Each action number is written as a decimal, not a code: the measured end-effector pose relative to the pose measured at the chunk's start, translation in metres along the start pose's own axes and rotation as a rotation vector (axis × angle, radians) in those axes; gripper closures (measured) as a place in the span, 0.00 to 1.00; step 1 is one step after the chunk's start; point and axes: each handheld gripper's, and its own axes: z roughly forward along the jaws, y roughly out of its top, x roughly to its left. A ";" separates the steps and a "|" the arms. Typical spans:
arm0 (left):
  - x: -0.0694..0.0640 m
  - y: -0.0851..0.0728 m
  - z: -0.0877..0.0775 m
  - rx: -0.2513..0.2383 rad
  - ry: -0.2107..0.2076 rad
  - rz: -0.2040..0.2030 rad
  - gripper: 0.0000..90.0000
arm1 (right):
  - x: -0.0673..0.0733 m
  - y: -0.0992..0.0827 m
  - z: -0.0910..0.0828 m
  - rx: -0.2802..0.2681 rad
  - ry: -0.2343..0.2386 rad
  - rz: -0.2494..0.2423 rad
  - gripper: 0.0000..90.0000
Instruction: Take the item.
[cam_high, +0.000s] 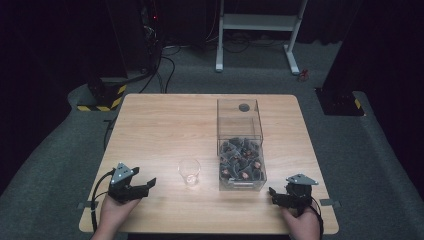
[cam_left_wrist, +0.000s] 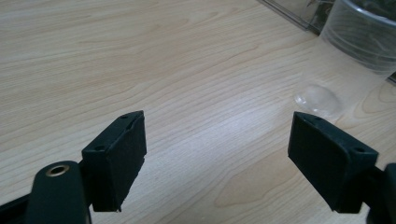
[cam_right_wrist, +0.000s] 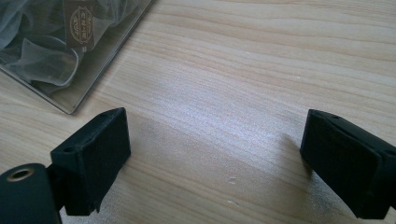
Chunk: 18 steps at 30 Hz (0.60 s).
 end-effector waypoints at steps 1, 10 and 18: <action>-0.001 0.001 0.000 -0.002 -0.007 -0.001 0.22 | 0.000 0.000 0.000 0.000 0.000 0.000 0.09; -0.007 0.006 -0.003 -0.015 -0.043 -0.007 0.22 | 0.000 0.000 0.000 0.000 0.000 -0.001 0.09; -0.020 0.016 -0.003 -0.009 -0.059 0.022 0.22 | 0.000 0.000 0.000 0.000 0.000 -0.001 0.09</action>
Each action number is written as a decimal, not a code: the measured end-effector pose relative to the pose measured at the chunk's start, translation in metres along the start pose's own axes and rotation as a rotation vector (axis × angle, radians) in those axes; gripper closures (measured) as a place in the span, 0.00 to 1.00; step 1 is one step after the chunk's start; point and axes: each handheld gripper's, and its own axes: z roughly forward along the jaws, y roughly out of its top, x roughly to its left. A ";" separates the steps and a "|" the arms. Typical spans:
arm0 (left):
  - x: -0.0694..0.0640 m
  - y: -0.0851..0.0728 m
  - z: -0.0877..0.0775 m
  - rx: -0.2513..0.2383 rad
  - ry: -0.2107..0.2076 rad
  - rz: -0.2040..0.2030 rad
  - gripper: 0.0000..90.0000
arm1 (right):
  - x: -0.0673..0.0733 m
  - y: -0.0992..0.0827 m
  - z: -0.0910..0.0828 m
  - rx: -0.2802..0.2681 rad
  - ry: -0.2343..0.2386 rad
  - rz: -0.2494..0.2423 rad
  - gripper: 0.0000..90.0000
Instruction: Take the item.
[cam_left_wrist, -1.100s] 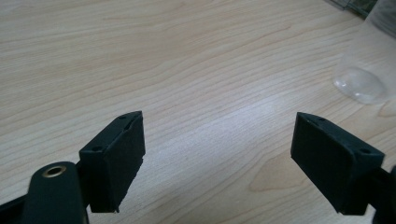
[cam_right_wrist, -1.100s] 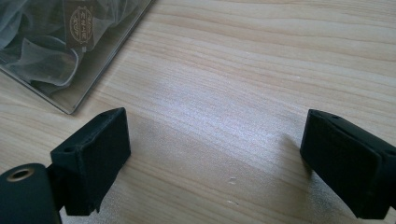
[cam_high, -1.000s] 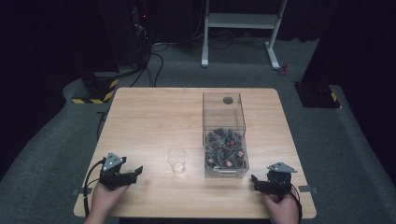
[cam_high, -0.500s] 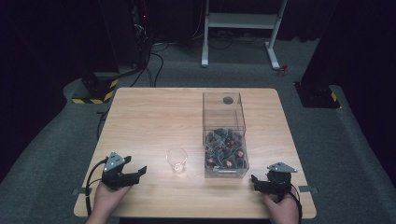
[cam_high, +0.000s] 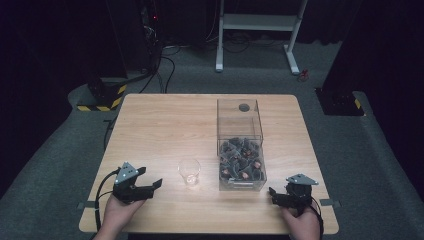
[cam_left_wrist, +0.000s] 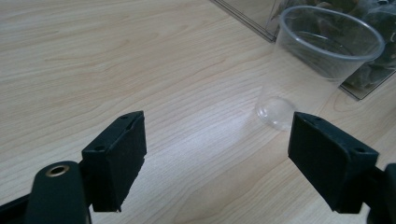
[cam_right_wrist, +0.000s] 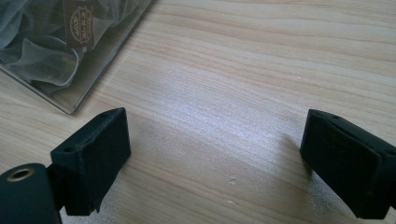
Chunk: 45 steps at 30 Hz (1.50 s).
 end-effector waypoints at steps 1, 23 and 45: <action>-0.002 0.001 0.000 -0.002 -0.004 -0.003 0.22 | 0.000 0.000 0.000 0.000 0.000 0.000 0.09; -0.031 0.030 0.009 -0.040 -0.076 0.035 0.22 | 0.000 0.000 0.000 0.000 0.001 0.001 0.09; -0.057 0.053 0.025 -0.061 -0.132 0.084 0.24 | 0.000 0.000 0.000 -0.001 0.002 0.001 0.09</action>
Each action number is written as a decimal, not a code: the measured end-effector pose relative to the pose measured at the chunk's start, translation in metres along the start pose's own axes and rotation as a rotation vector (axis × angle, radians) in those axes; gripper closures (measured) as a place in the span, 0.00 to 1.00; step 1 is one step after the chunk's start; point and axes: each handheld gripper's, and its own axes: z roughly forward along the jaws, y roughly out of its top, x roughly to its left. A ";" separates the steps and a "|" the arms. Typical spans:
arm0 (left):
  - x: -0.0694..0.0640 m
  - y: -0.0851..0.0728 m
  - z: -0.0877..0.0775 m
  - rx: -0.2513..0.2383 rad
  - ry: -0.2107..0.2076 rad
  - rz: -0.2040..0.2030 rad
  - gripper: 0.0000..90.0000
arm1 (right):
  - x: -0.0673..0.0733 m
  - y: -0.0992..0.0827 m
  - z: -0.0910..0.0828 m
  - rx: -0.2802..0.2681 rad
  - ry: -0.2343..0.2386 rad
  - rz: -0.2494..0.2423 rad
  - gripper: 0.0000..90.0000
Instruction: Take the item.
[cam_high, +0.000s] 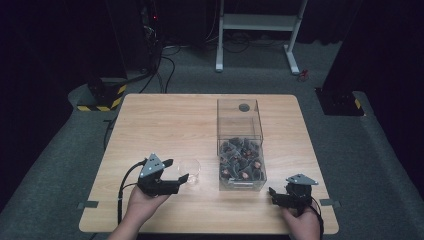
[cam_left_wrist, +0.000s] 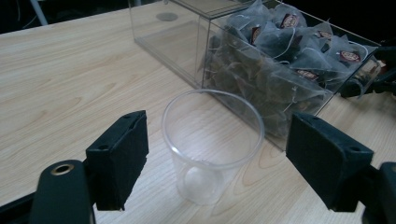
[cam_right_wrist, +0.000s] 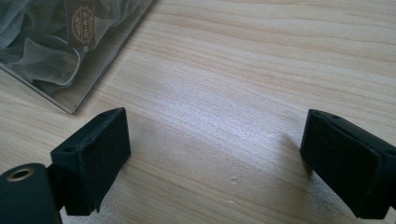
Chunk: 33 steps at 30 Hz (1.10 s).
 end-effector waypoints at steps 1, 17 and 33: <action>-0.002 0.001 0.001 -0.001 -0.002 0.002 0.24 | 0.000 0.000 0.000 0.000 0.000 0.000 0.09; -0.017 0.014 0.018 -0.001 -0.044 0.026 0.25 | 0.000 0.000 0.000 0.002 0.003 -0.006 0.09; -0.028 0.026 0.037 0.003 -0.070 0.037 0.26 | 0.000 0.000 0.000 0.003 0.006 -0.011 0.09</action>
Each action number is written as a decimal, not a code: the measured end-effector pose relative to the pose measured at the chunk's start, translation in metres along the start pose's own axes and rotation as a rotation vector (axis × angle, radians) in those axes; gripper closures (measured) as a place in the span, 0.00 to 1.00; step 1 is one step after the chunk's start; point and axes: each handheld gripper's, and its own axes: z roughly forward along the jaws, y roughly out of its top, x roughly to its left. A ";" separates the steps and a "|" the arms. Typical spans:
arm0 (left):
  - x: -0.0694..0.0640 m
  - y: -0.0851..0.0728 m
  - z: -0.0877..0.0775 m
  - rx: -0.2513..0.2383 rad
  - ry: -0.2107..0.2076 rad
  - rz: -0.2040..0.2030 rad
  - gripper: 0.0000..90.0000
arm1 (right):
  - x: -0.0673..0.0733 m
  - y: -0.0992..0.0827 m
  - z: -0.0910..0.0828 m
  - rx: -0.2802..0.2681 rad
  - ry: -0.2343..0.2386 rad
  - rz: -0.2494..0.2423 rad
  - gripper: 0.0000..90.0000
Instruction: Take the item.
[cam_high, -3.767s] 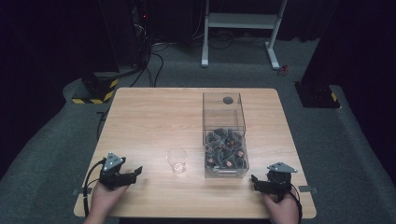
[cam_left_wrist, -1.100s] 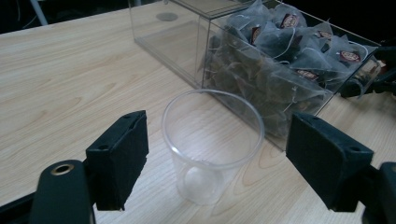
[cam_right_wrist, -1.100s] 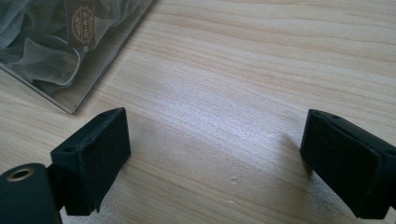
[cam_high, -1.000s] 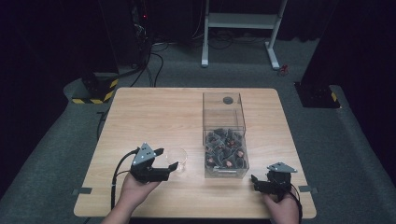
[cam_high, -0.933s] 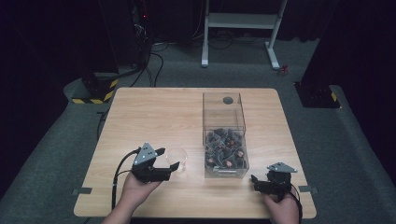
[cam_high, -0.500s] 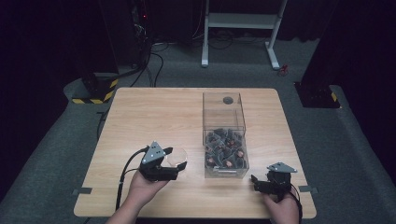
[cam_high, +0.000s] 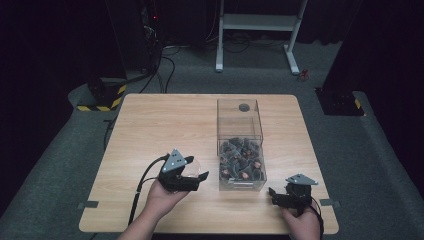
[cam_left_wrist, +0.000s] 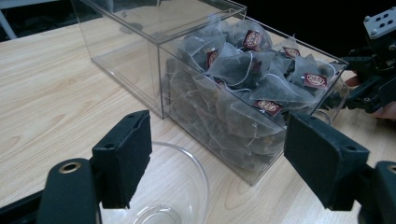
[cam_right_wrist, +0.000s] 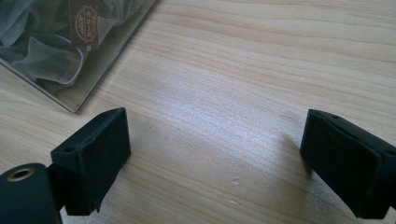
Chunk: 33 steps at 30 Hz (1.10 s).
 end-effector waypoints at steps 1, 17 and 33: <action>0.000 0.001 0.001 0.003 -0.003 0.003 0.26 | 0.000 0.000 0.000 0.000 0.000 0.000 0.09; -0.007 0.013 0.018 0.019 -0.036 0.019 0.27 | 0.000 0.000 0.000 -0.001 0.002 -0.002 0.09; -0.017 0.026 0.035 0.028 -0.065 0.039 0.30 | 0.000 0.000 0.000 0.000 0.004 -0.004 0.09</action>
